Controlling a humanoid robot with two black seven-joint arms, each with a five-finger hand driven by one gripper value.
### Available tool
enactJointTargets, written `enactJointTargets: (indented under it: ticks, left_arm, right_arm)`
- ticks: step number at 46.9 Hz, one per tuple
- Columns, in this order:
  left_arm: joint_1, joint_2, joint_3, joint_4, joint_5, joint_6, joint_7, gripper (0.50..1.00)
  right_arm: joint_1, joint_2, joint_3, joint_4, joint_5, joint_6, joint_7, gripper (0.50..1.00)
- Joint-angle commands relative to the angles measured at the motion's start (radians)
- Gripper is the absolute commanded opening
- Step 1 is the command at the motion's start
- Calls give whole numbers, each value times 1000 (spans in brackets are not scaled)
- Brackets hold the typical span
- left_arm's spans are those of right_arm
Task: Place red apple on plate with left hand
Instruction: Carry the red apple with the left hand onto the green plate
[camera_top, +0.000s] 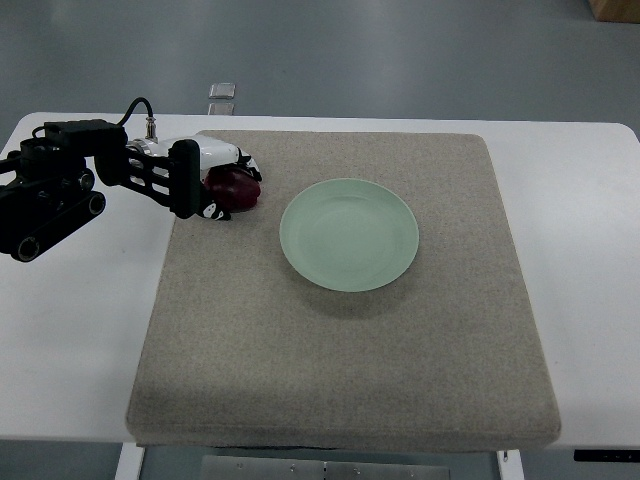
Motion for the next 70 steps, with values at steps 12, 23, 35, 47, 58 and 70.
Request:
enactJointTargets:
  ticks: [12, 23, 35, 47, 58, 70]
  left_arm:
    - [-33, 24, -11, -110, -6, -8, -3, 500]
    - [-38, 19, -14, -225, -18, -6, -3, 500]
    - [-38, -59, -2, -219, -8, -8, 0, 500]
    - [-38, -131, 29, -191, -3, -2, 3, 500]
    - [-27, -146, 36, -179, 0, -2, 4, 500]
    - [-26, -165, 59, -168, -3, 3, 4, 569]
  right_arm:
    - [0, 0, 0, 0, -1, 0, 0, 964]
    - [0, 0, 0, 1, 1, -1, 0, 964]
    - [0, 0, 0, 0, -1, 1, 0, 964]
    - [0, 0, 0, 0, 1, -1, 0, 964]
    - [0, 0, 0, 0, -1, -1, 0, 964]
    - [0, 0, 0, 0, 1, 1, 0, 964]
